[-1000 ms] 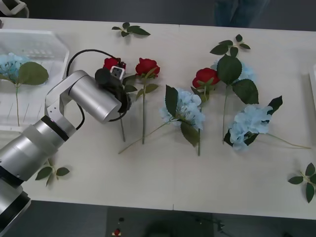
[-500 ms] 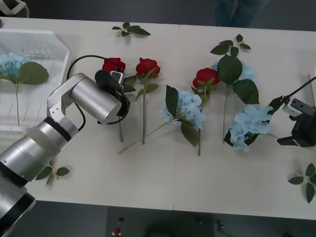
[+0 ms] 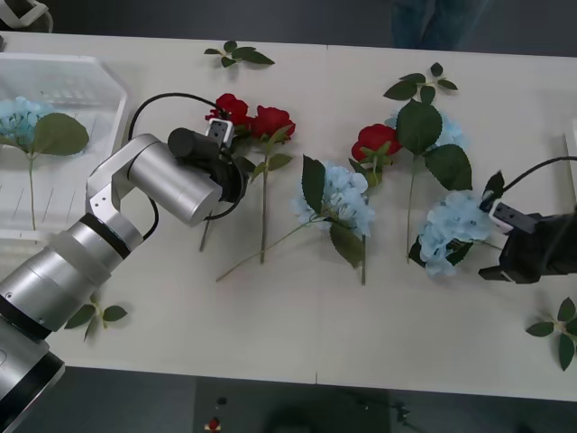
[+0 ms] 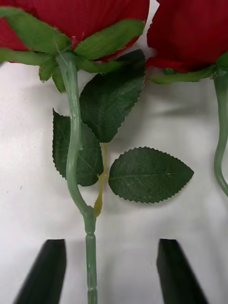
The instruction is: Put the red flowers into the right box and the blue flowers into the left box
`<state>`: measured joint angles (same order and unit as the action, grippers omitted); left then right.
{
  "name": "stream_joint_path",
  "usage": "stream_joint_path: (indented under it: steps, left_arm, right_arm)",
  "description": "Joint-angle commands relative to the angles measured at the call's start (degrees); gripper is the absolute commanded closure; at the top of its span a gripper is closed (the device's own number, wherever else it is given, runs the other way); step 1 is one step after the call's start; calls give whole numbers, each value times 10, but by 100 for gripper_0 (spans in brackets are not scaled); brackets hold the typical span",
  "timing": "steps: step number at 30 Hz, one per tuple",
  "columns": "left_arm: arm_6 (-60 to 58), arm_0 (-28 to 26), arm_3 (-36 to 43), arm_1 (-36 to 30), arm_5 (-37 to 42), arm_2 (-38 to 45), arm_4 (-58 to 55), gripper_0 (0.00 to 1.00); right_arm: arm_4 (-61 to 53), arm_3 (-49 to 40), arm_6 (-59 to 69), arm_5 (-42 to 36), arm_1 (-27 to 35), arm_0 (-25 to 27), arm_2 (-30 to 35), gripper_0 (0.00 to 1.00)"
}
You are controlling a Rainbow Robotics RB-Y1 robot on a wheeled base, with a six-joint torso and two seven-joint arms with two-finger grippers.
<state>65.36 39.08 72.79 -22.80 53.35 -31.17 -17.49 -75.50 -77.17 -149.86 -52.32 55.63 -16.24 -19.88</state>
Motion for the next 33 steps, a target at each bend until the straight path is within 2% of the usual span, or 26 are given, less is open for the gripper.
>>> stream_joint_path:
  steps: [1,6,7,8,10,11,14,17,22,28,33]
  left_arm:
    - [-24,20,10,-13,-4,3,4,29]
    - [-24,21,10,-14,-4,3,9,28]
    - [-25,21,10,-14,-4,3,15,29]
    - [-25,21,10,-14,-5,3,18,28]
    - [-26,21,10,-13,-7,3,27,29]
    - [-26,21,10,-12,-7,3,30,35]
    - [-27,21,10,-12,-8,3,32,48]
    - [-26,19,7,-12,-8,3,37,80]
    - [-22,10,4,-12,-7,3,46,99]
    - [-17,-7,4,-20,-8,3,48,100]
    - [-7,-51,32,-51,-40,3,49,100]
  right_arm:
    - [15,-3,-24,9,-18,-22,7,0]
    - [14,11,-22,28,-27,-37,-14,1]
    - [12,14,-22,34,-27,-41,-18,18]
    - [12,15,-23,35,-29,-42,-19,29]
    - [12,16,-22,40,-30,-42,-21,86]
    - [12,16,-21,40,-30,-42,-21,100]
    - [12,16,-21,41,-31,-42,-21,100]
    - [12,16,-21,41,-30,-42,-21,100]
    - [3,16,-19,41,-24,-43,-20,100]
    - [-52,16,-10,40,10,-42,-20,100]
    - [-207,26,-1,30,69,-42,-16,100]
